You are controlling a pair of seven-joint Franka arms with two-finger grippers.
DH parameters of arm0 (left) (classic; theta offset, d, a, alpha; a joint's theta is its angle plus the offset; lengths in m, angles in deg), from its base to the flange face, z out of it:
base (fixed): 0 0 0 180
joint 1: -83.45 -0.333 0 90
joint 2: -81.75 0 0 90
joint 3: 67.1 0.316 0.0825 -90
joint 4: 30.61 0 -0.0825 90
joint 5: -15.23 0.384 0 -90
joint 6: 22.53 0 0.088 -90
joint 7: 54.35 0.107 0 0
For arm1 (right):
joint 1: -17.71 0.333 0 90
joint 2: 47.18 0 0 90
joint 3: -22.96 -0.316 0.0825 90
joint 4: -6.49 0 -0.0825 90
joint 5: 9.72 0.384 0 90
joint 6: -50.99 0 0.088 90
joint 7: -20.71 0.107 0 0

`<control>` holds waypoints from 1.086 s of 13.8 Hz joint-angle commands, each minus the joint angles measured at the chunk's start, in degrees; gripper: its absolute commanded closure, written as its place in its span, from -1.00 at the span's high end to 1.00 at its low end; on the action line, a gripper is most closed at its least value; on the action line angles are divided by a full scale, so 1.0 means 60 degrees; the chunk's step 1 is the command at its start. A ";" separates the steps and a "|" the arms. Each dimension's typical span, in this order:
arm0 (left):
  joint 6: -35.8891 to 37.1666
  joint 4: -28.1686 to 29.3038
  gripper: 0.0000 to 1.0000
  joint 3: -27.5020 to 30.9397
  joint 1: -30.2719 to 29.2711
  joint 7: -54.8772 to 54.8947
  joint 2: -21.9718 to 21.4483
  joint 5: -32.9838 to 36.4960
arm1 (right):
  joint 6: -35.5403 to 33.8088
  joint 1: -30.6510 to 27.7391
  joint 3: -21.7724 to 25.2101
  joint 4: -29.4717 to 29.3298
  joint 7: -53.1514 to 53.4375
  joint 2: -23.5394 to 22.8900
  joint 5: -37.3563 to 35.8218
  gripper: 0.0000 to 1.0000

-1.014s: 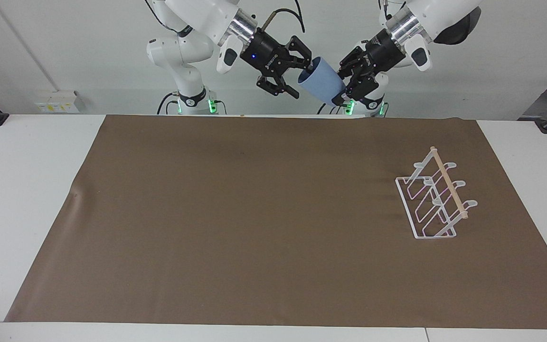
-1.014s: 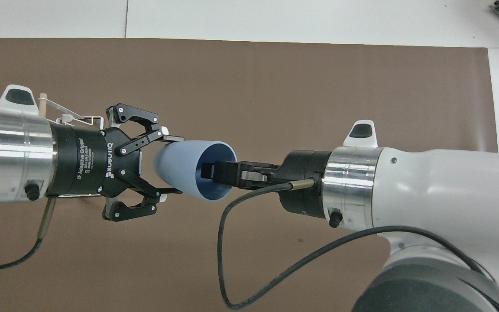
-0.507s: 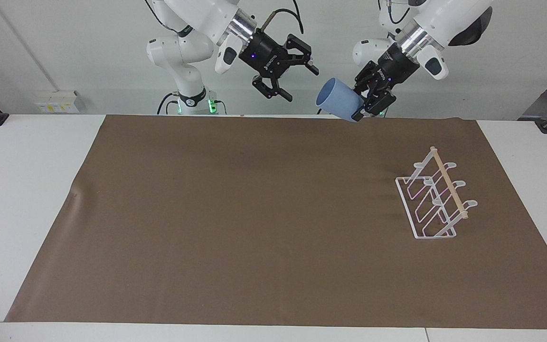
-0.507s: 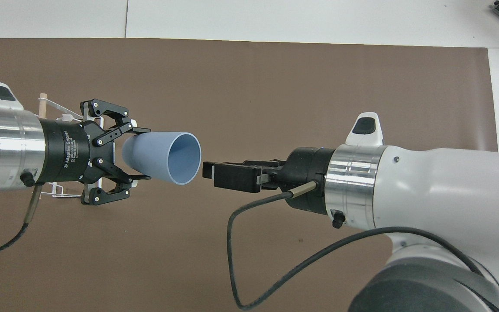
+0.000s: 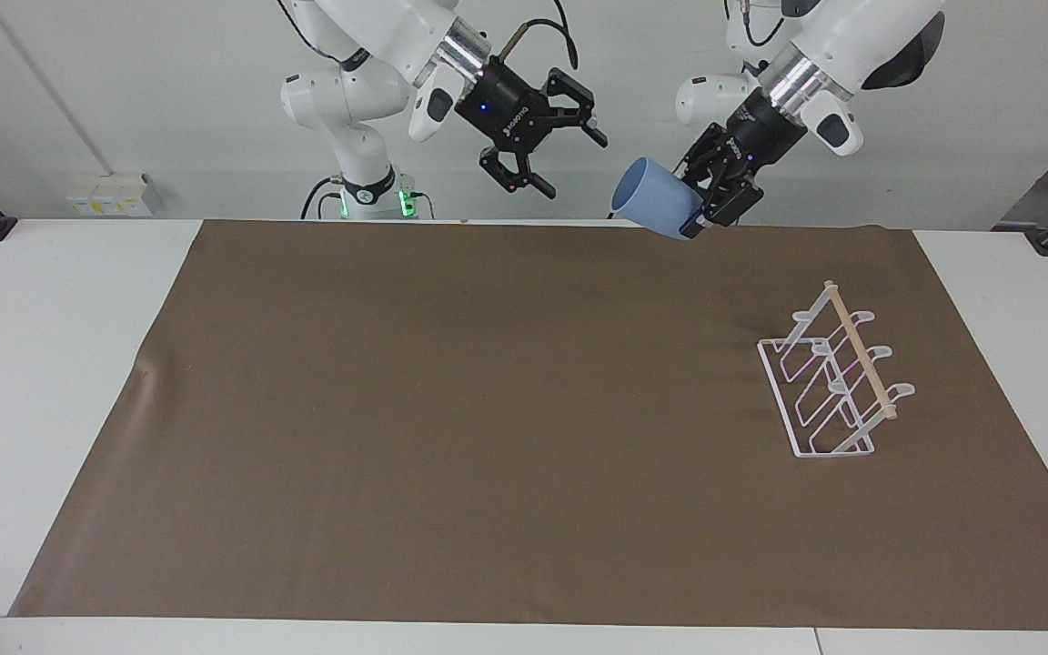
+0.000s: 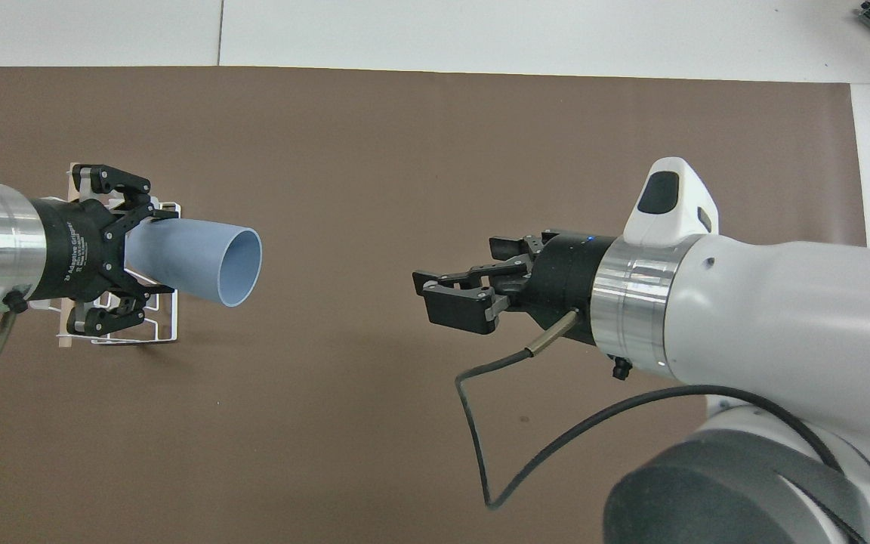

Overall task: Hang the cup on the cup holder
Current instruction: 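Release the cup from the right gripper and pull it back, then carry the cup to the rack with the left gripper while the right retreats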

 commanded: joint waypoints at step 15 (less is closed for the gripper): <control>-0.2388 0.0946 -1.00 -0.0062 -0.0608 0.0500 0.1162 0.7931 | -0.4481 -0.3161 0.0001 -0.1153 0.0156 -0.0235 -0.4486 1.00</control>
